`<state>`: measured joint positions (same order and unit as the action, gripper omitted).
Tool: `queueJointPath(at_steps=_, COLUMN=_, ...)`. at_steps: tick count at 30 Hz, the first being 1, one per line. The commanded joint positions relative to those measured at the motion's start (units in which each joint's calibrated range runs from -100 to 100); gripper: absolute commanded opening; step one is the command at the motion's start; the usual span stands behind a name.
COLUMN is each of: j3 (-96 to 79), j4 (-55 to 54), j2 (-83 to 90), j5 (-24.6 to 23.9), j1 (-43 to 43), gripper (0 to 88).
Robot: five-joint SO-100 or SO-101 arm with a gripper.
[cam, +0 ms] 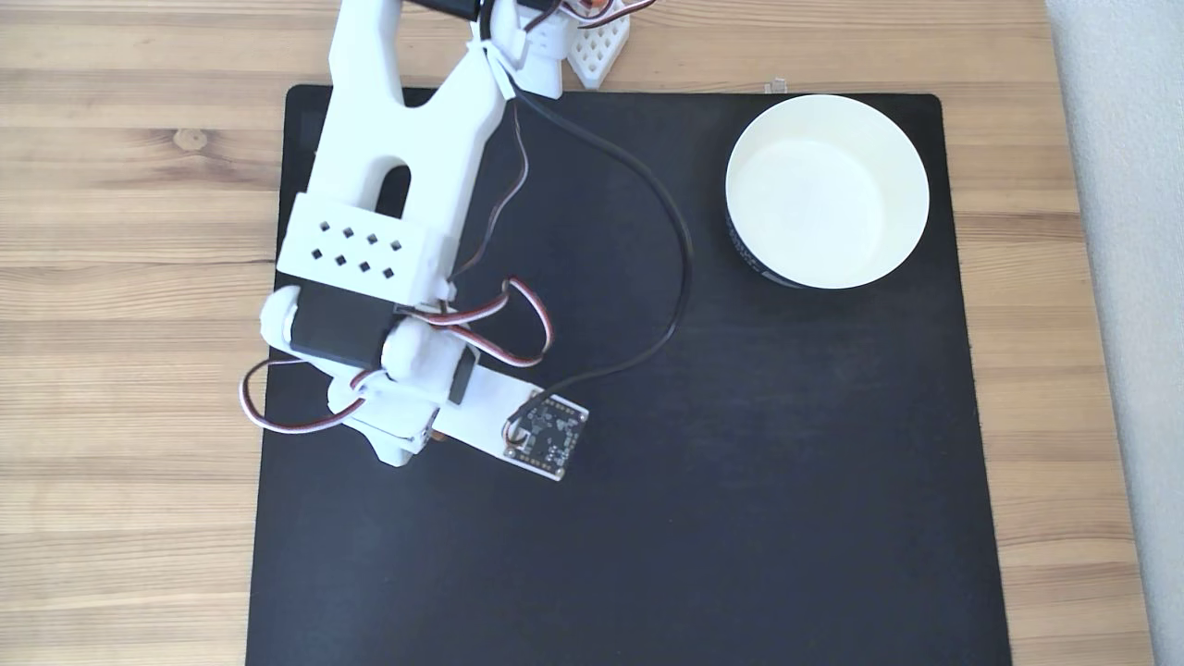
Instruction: Pick up the toy and place it on the plate
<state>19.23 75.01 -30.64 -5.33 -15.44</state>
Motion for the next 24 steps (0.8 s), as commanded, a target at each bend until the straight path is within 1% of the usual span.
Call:
queueJointPath(at_steps=1, j3=1.82, j4=-2.02, j2=-2.00, j5=-0.26, j1=-0.16, gripper=28.7)
queueJointPath(at_steps=7, j3=1.82, j4=-2.11, j2=-5.08, j5=-0.26, j1=-0.41, gripper=28.7)
queueJointPath(at_steps=22, j3=1.82, j4=-2.36, j2=-5.58, j5=-0.31, j1=-0.24, gripper=28.2)
queueJointPath(at_steps=23, j3=1.82, j4=-2.36, j2=-5.58, j5=-0.31, j1=-0.24, gripper=26.1)
queueJointPath(at_steps=24, j3=1.82, j4=-2.44, j2=-5.58, j5=-0.31, j1=-0.33, gripper=16.9)
